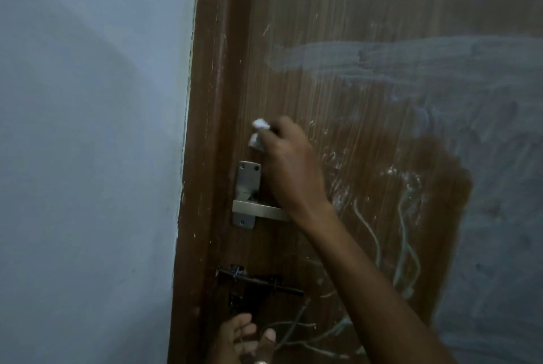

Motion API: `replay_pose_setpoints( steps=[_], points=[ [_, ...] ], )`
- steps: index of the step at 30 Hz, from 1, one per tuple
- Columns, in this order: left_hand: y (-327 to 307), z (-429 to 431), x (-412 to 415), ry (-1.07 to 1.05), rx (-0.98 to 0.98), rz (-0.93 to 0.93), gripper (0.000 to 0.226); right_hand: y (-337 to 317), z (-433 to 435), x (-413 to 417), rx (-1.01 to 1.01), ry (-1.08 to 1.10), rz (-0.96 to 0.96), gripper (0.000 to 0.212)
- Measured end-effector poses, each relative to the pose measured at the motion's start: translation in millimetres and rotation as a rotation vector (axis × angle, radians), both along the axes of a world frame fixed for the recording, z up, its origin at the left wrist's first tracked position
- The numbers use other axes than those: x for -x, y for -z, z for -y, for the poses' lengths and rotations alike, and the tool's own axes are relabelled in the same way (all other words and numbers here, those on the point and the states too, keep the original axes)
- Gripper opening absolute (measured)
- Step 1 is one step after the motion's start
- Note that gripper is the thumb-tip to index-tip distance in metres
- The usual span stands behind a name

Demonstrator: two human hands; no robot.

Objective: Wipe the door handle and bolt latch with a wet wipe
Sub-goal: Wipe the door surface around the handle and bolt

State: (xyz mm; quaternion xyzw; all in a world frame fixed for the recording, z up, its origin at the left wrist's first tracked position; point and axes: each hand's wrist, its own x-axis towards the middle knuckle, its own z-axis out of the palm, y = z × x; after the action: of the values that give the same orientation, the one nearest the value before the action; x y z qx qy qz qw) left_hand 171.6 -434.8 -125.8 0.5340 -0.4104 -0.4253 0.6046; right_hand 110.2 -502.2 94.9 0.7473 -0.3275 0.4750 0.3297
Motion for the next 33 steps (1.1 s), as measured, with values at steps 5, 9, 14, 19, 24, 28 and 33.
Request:
replay_pose_setpoints(
  steps=[5,9,14,19,24,28,33],
  points=[
    [-53.1,-38.6,-15.1,-0.395,0.557,0.535,0.032,10.0,-2.2,37.4,-0.016,0.02,0.335,0.031],
    [-104.7,-29.6,-29.8,-0.673,0.718,0.874,0.034,0.3,3.1,-14.6,-0.011,-0.038,0.308,0.041],
    [-126.9,-12.9,-49.9,-0.715,0.731,1.11,0.042,-1.3,-2.3,-49.6,-0.048,-0.009,0.089,0.031],
    [-116.7,3.3,-55.9,-0.537,0.787,1.174,0.036,11.5,-5.8,46.6,0.02,0.134,0.314,0.025],
    [-111.0,10.2,-58.0,-0.547,0.818,1.158,0.027,22.0,-12.1,88.1,0.089,0.161,0.608,0.023],
    [-110.1,11.5,-60.1,-0.534,0.812,1.17,0.031,12.6,-3.1,19.3,0.028,0.094,0.474,0.026],
    [-109.6,11.5,-61.0,-0.559,0.78,1.197,0.032,11.2,-3.1,-33.6,0.002,0.07,0.183,0.028]
  ],
)
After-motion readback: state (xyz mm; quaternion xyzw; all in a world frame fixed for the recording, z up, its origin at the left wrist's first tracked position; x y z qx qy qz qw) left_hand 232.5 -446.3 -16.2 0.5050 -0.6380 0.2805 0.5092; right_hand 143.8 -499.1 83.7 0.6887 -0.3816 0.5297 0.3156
